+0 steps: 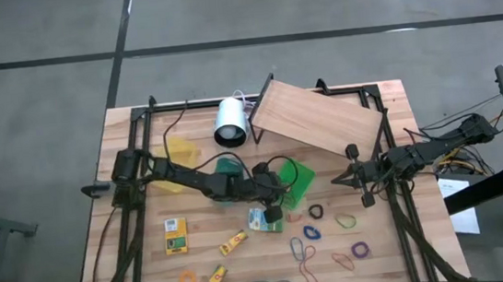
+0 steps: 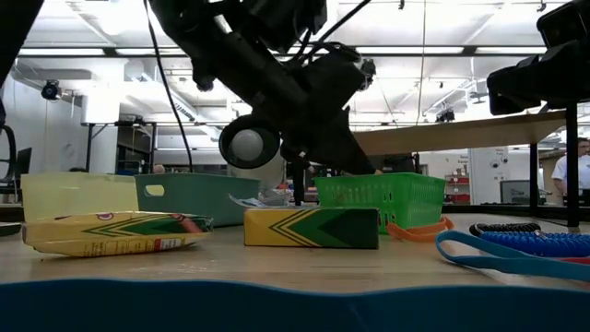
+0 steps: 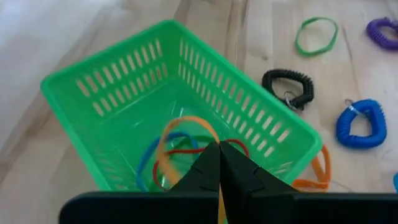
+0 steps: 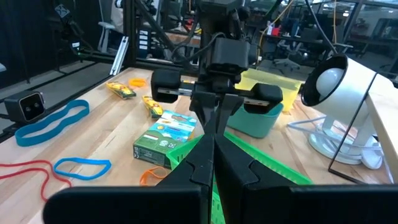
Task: Pick & Place Office Desk Supplies
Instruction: Put the left orange rubber band into the green bin, then put the bottom left blue rubber band into the green bin
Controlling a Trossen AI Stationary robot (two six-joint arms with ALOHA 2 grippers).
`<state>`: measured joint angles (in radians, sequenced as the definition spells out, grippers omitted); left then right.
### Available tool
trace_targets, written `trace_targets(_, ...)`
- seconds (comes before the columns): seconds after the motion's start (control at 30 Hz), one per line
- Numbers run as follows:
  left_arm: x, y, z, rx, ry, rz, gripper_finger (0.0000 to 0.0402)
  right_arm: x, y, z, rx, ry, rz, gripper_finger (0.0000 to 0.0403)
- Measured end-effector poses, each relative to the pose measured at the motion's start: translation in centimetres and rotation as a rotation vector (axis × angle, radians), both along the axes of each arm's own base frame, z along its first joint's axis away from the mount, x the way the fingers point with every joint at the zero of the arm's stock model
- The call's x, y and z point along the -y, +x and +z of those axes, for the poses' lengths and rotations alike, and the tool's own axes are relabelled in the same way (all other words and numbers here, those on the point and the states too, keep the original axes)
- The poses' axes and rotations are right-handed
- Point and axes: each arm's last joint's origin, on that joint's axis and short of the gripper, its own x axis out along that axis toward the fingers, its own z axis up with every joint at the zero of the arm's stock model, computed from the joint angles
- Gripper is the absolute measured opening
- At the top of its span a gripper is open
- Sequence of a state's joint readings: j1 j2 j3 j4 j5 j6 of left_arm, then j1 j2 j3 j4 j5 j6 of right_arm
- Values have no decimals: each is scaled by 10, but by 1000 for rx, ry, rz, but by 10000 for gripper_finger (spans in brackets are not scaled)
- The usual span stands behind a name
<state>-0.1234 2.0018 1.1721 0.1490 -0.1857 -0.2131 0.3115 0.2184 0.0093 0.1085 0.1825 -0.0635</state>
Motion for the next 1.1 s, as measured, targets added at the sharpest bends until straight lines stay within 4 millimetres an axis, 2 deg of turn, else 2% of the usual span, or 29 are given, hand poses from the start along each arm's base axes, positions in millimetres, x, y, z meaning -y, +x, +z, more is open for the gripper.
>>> trace_targets(0.17, 0, -1, -1, -12, -1, -1, 19, 0, 0, 0, 0, 0, 0, 8)
trace_targets(0.47, 0, -1, 0, -11, -18, -22, 121, 0, 0, 0, 0, 0, 0, 8)
trace_targets(0.6, 0, -1, 0, -11, -13, -26, 147, 0, 0, 0, 0, 0, 0, 8)
trace_targets(0.7, 1, 0, 4, -4, 10, -46, 151, 0, 0, 0, 0, 0, 0, 8)
trace_targets(0.87, 8, -2, 27, 73, 13, -72, 142, 0, 0, 0, 0, 0, 0, 8)
trace_targets(1.1, 45, -16, 54, 125, 52, -115, 136, 0, 0, 0, 0, 0, -1, 8)
